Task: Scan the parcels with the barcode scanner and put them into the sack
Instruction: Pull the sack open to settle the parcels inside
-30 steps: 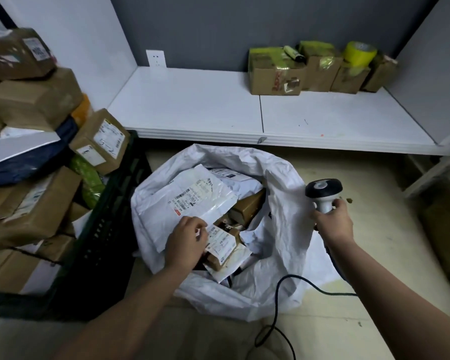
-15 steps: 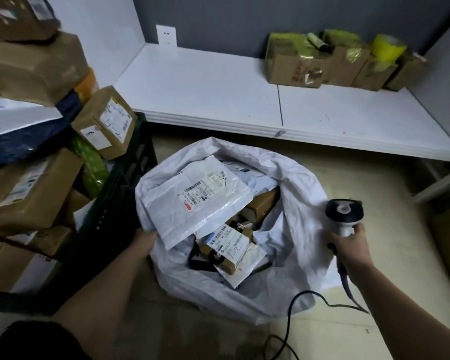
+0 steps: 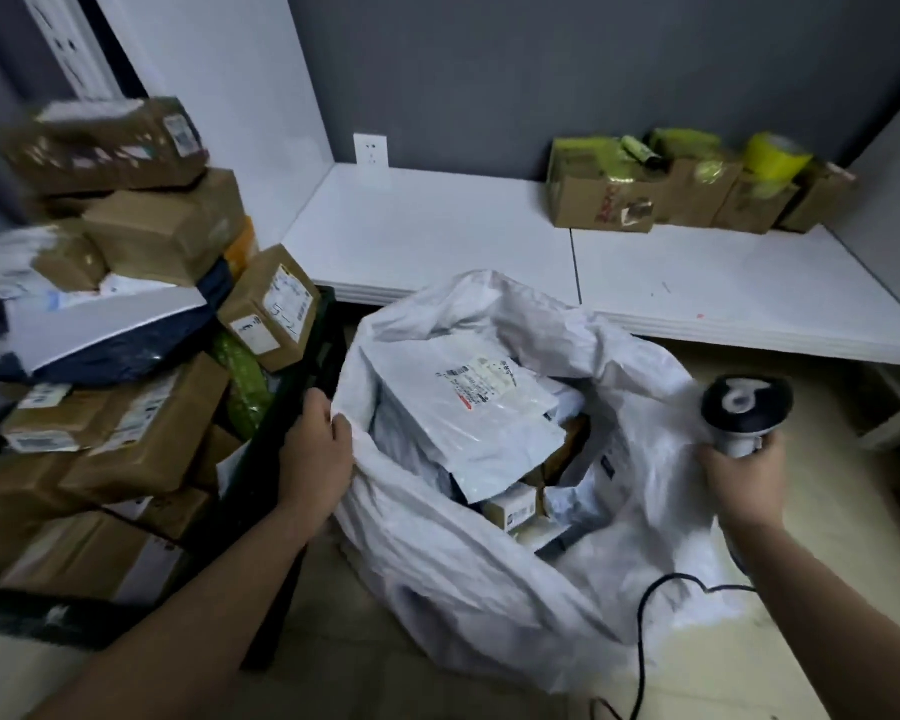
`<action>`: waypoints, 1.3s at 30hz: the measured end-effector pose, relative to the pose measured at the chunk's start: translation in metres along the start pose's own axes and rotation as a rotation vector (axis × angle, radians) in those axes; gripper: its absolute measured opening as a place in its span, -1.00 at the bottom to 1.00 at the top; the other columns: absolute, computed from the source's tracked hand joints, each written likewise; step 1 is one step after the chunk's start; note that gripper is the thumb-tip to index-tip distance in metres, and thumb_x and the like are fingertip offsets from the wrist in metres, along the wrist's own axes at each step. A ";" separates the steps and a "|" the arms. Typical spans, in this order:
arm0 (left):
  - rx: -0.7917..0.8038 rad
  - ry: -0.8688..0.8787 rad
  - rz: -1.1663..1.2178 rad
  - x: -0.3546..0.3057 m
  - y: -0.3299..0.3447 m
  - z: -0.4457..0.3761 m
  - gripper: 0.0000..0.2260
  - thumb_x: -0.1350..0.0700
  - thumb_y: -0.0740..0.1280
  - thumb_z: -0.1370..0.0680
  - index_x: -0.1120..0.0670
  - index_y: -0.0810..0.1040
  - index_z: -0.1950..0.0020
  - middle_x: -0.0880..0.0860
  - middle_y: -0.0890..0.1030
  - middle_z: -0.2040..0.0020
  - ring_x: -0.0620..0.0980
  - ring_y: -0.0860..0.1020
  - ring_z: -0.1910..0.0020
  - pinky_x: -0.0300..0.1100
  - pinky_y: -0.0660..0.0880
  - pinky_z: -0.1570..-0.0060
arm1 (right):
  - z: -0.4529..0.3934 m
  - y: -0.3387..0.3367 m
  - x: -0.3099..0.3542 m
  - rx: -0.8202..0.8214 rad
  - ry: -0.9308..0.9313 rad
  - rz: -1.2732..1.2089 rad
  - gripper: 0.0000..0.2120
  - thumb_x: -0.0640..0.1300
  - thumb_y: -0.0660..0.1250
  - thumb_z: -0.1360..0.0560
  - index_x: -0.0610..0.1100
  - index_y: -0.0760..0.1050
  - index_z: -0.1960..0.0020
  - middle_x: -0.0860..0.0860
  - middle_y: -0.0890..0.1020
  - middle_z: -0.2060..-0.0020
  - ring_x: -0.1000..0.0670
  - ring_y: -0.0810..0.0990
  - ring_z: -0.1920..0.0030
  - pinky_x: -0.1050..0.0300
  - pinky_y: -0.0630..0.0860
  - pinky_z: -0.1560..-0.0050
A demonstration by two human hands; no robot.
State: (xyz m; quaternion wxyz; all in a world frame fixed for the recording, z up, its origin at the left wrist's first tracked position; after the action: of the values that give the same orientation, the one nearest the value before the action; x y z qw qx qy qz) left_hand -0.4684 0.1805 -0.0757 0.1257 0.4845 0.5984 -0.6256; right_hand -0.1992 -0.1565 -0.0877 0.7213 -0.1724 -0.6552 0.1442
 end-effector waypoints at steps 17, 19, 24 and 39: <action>0.023 -0.426 0.352 -0.052 -0.083 -0.040 -0.90 0.27 0.13 -0.61 0.23 0.37 -0.10 0.16 0.46 -0.07 0.16 0.50 -0.04 0.01 0.54 0.10 | 0.014 -0.045 0.102 0.058 -0.137 -0.023 -0.61 -0.31 0.29 -0.47 -0.18 0.33 -0.28 -0.17 0.54 -0.03 -0.22 0.52 -0.03 -0.15 0.48 -0.06; -0.008 -0.452 0.353 -0.036 -0.087 -0.057 -0.79 0.26 0.14 -0.57 0.33 0.40 -0.16 0.22 0.54 -0.14 0.19 0.54 -0.07 0.10 0.53 -0.09 | 0.017 -0.040 0.098 0.041 -0.094 -0.069 -0.61 -0.32 0.27 -0.48 -0.20 0.32 -0.29 -0.16 0.54 -0.03 -0.20 0.52 -0.01 -0.15 0.48 -0.08; 0.100 -0.392 -0.243 -0.022 -0.089 -0.055 -0.45 0.15 0.30 -0.49 0.21 0.18 -0.42 0.28 0.35 -0.37 0.29 0.43 -0.26 0.09 0.41 -0.26 | 0.009 -0.044 0.089 -0.006 0.023 -0.015 -0.54 -0.29 0.29 -0.50 -0.22 0.29 -0.37 -0.23 0.53 -0.13 -0.27 0.52 -0.15 -0.16 0.45 -0.21; 0.926 0.924 -0.937 -0.083 0.027 0.102 -0.74 0.27 0.20 -0.51 0.10 0.53 -0.16 0.15 0.60 -0.14 0.19 0.53 -0.14 -0.08 0.39 -0.06 | 0.047 -0.074 0.132 0.238 0.052 -0.149 -0.80 -0.30 0.30 -0.52 -0.17 0.38 -0.11 -0.13 0.52 0.20 0.00 0.52 0.43 0.16 0.40 0.44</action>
State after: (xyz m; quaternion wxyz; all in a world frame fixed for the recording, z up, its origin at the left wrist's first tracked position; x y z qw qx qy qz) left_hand -0.4535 0.0503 -0.0493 -0.6239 0.3959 0.4107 -0.5342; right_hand -0.2338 -0.1630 0.0670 0.7621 -0.0402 -0.6254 0.1627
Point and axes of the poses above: each hand's wrist, its own z-axis away from the middle knuckle, its own y-axis out of the palm, x = y × z, the point moved 4 cm from there along -z, towards the middle knuckle
